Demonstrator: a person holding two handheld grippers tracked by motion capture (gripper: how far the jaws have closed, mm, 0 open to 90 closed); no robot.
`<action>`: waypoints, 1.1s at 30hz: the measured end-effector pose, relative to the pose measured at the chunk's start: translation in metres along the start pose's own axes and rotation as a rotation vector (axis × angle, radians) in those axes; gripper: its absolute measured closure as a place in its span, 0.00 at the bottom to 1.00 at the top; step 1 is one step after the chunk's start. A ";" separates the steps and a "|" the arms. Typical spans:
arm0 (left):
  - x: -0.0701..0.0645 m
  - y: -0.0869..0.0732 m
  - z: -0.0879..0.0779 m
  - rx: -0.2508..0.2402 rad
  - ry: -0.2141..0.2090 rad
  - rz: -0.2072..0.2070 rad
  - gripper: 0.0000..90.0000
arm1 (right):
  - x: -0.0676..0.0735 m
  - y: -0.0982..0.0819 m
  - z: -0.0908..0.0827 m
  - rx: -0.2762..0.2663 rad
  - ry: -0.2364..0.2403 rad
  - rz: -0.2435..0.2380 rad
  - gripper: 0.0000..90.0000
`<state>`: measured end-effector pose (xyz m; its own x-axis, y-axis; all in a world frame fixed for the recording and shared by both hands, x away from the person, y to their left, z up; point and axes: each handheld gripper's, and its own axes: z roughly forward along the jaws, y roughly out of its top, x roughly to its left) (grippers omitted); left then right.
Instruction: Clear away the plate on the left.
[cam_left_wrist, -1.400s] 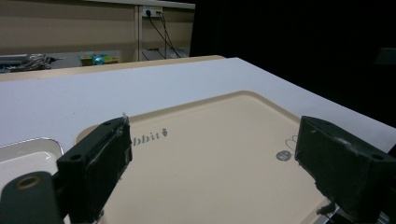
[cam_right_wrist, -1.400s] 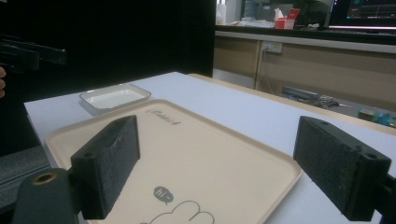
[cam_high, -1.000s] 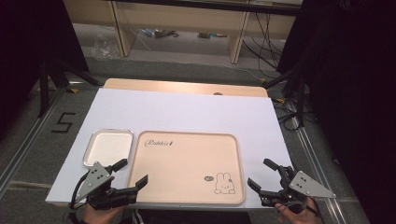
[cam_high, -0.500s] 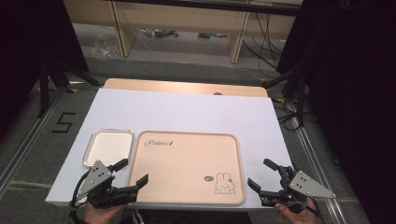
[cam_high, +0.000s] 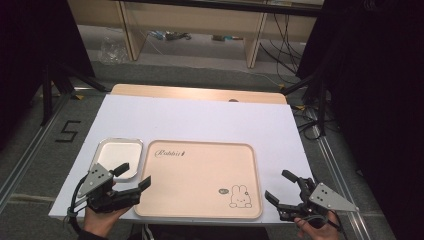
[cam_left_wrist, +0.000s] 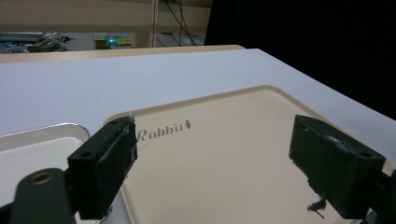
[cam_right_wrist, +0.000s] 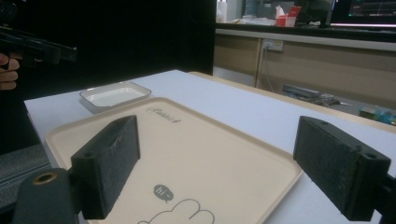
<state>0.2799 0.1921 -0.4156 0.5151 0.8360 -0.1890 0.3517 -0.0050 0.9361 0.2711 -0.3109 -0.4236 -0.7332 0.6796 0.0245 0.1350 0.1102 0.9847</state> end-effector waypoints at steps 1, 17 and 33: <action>0.000 0.001 0.002 0.003 0.000 0.001 0.16 | 0.000 0.000 0.001 -0.003 0.002 0.004 0.17; 0.027 0.015 0.022 0.123 0.100 -0.030 0.18 | 0.000 0.000 0.001 -0.004 0.003 0.001 0.17; 0.058 0.026 0.044 0.220 0.117 -0.080 0.18 | -0.001 0.001 -0.001 0.003 -0.012 -0.027 0.17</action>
<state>0.3536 0.2163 -0.4149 0.3892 0.8963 -0.2124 0.5557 -0.0445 0.8302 0.2710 -0.3121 -0.4226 -0.7287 0.6848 -0.0044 0.1173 0.1311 0.9844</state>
